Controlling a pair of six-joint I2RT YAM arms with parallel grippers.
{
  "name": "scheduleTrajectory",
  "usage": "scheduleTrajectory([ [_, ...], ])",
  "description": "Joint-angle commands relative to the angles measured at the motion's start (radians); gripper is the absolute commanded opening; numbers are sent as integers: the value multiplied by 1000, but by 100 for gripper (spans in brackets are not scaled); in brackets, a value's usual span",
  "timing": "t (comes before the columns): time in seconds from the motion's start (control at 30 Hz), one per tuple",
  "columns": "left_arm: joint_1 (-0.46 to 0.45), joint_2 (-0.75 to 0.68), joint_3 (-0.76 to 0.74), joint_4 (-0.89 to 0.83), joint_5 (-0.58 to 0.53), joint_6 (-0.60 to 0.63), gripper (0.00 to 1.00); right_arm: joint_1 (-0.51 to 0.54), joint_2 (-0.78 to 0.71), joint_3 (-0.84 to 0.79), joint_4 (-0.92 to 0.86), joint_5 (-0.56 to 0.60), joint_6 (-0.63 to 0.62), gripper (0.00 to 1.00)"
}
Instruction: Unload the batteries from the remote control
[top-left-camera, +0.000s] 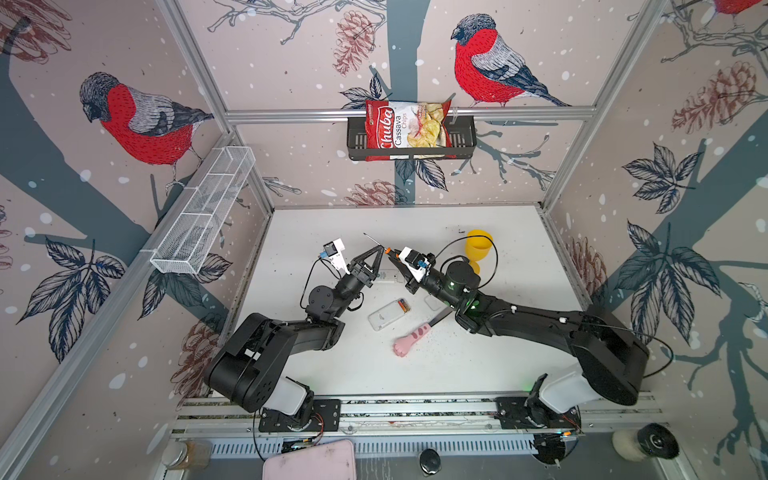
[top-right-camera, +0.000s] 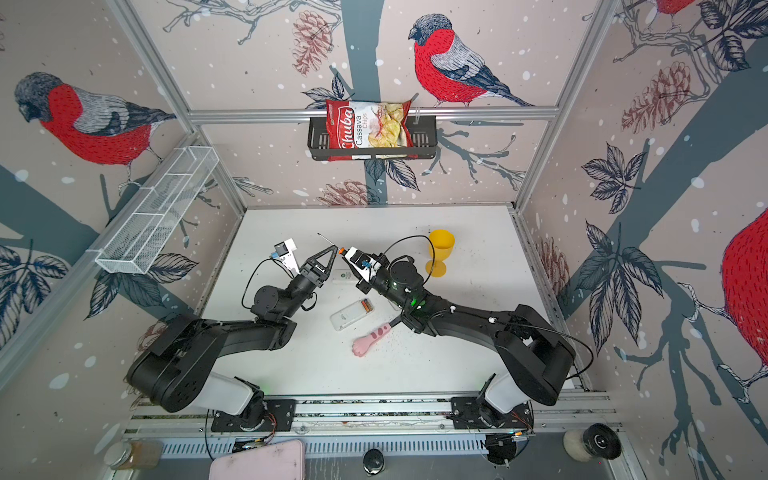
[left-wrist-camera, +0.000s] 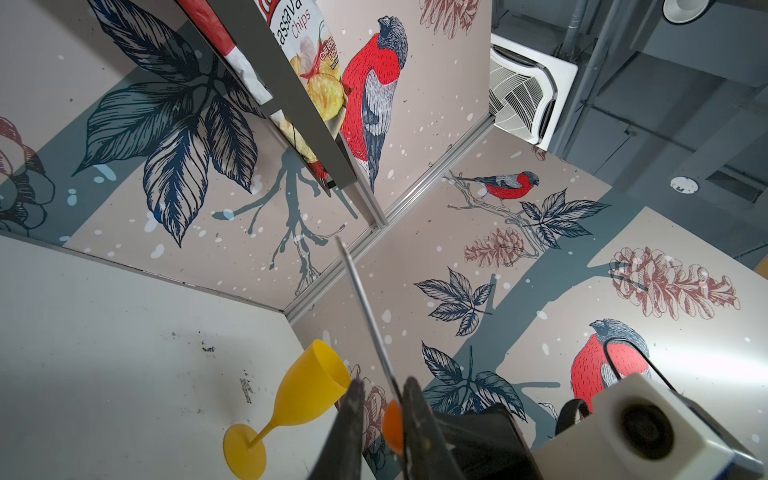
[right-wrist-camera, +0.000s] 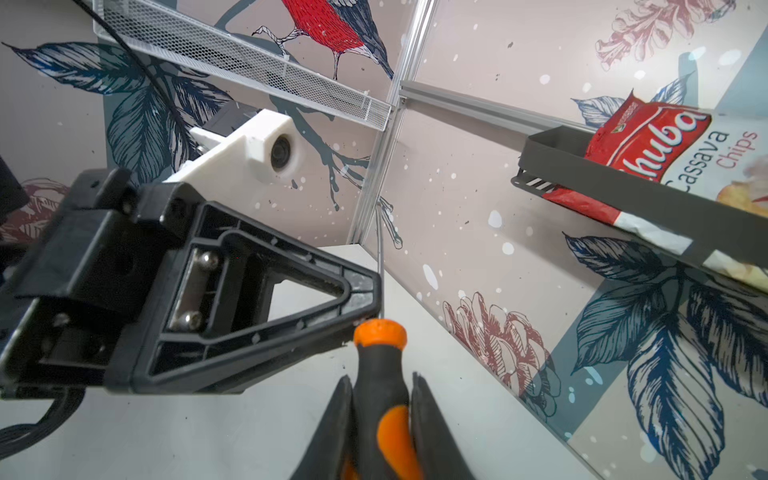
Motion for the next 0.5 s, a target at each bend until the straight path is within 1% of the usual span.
scheduleTrajectory([
  [0.0, -2, 3, 10, 209, 2, -5, 19, 4, -7, 1, 42, 28, -40, 8],
  [0.13, -3, 2, 18, 207, 1, -8, 19, 11, -4, 3, 32, 29, -57, 8],
  [0.33, -3, 6, 26, 207, -2, -14, 18, 36, 8, 5, 18, 66, -103, 8],
  [0.47, -3, 16, 30, 208, 4, -17, 11, 43, 10, 6, 19, 83, -111, 8],
])
